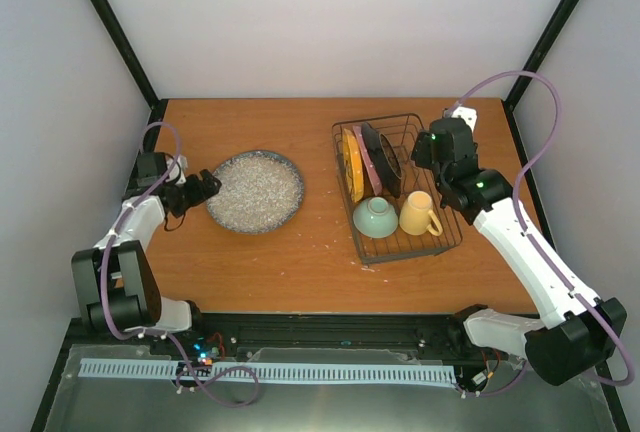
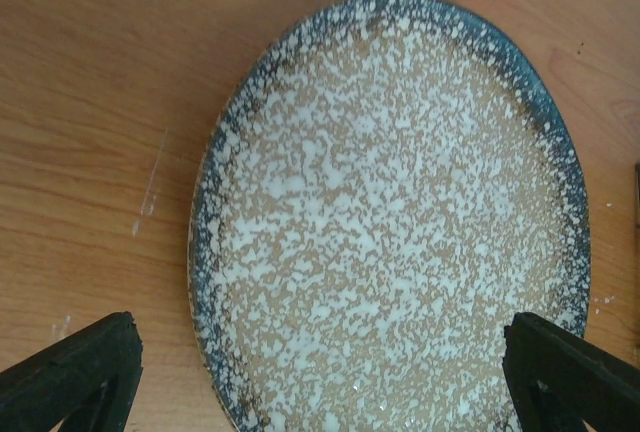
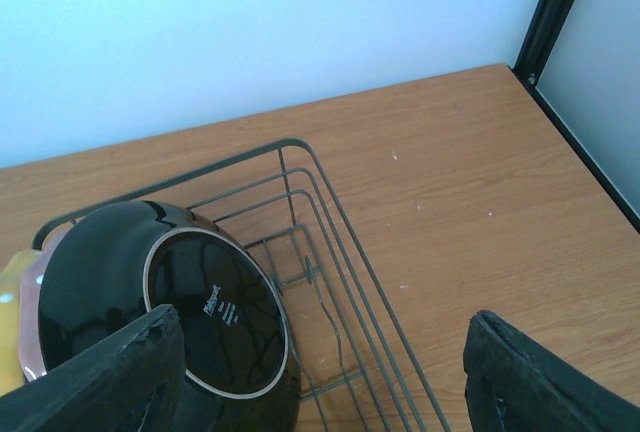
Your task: Load the mixed dishes into the dish rack
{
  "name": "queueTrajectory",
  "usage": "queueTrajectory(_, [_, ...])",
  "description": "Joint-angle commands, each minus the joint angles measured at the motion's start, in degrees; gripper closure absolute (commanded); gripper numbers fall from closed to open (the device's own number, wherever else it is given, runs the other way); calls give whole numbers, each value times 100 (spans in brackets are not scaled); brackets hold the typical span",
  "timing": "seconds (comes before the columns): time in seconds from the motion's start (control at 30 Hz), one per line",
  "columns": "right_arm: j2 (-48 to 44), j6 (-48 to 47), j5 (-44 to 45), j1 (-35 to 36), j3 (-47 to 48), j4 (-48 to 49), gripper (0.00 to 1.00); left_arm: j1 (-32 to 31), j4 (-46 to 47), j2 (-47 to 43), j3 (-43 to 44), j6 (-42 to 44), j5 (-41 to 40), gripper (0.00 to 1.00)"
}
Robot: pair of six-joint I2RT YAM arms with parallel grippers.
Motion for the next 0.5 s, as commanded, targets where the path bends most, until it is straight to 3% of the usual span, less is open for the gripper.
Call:
queueTrajectory(0.0, [4, -100, -183, -35, -61, -43, 26, 40, 8, 9, -56, -11, 157, 1])
queueTrajectory(0.47, [132, -219, -523, -36, -47, -50, 27, 48, 3, 689, -106, 160, 197, 7])
